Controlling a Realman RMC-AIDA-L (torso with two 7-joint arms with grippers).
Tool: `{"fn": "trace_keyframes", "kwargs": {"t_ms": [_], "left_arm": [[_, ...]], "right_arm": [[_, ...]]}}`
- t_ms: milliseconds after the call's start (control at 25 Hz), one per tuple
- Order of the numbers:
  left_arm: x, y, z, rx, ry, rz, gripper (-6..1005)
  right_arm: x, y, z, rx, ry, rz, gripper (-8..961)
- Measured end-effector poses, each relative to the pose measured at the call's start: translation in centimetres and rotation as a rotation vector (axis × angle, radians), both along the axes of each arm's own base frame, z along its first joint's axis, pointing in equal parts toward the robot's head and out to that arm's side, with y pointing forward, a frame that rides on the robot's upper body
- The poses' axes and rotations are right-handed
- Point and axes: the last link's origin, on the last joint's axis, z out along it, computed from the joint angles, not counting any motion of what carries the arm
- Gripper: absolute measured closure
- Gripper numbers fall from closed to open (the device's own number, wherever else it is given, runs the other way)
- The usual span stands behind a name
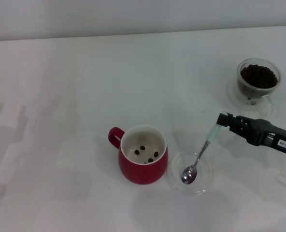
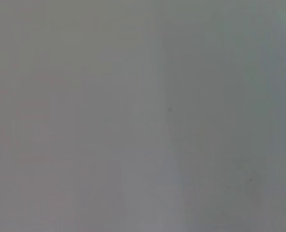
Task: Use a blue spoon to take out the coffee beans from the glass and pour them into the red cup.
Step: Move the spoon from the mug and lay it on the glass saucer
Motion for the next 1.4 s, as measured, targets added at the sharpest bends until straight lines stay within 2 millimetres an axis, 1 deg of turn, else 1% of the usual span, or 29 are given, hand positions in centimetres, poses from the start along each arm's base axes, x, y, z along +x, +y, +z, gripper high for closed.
{"fn": "trace_keyframes", "kwargs": {"t_ms": [280, 1120, 1400], "left_arm": [[-0.1, 0.1, -0.1, -0.004, 0.002, 0.005, 417], [-0.2, 0.0, 0.0, -0.002, 0.004, 0.009, 417], [-0.2, 0.0, 0.0, -0.002, 0.004, 0.010, 417]], "right_arm": [[0.5, -0.1, -0.5, -0.012, -0.004, -0.045, 809], [1.7, -0.3, -0.3, -0.007, -0.027, -0.116, 809], [2.0, -0.4, -0.3, -0.007, -0.034, -0.128, 742]]}}
